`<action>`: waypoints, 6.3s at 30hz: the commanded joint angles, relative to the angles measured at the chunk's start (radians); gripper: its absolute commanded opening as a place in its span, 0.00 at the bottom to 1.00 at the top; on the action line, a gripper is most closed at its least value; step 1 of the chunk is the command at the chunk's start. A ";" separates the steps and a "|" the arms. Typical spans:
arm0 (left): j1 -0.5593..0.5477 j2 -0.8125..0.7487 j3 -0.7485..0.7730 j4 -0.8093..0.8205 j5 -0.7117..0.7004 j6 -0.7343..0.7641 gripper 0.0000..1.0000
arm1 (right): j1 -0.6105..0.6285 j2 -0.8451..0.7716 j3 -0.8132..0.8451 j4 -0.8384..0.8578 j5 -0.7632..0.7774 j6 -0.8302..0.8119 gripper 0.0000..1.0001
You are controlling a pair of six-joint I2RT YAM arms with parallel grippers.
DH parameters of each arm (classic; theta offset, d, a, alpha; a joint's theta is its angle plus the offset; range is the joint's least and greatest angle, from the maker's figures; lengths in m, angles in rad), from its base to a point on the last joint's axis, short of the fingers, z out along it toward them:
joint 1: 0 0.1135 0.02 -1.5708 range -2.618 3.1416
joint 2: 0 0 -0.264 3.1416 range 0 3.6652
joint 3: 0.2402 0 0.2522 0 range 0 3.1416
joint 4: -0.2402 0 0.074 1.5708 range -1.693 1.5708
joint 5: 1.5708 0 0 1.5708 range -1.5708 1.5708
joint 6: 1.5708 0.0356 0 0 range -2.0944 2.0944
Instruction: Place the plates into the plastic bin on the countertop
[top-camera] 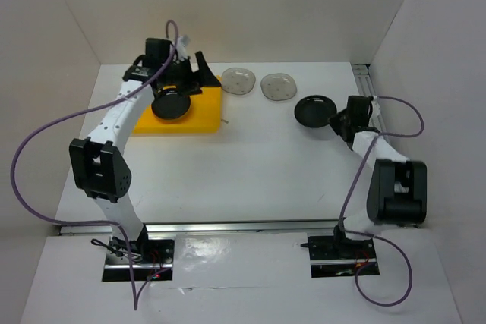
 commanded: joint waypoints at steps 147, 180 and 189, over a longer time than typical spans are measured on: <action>0.019 0.017 0.043 0.040 0.149 0.069 1.00 | 0.193 0.364 0.327 0.072 0.113 0.125 0.00; -0.262 0.084 -0.155 0.214 -0.122 0.078 0.38 | 0.594 -0.287 0.045 0.107 0.078 -0.146 0.00; -0.272 0.094 -0.072 0.110 -0.240 0.064 0.00 | 0.604 -0.284 0.036 0.104 0.073 -0.156 1.00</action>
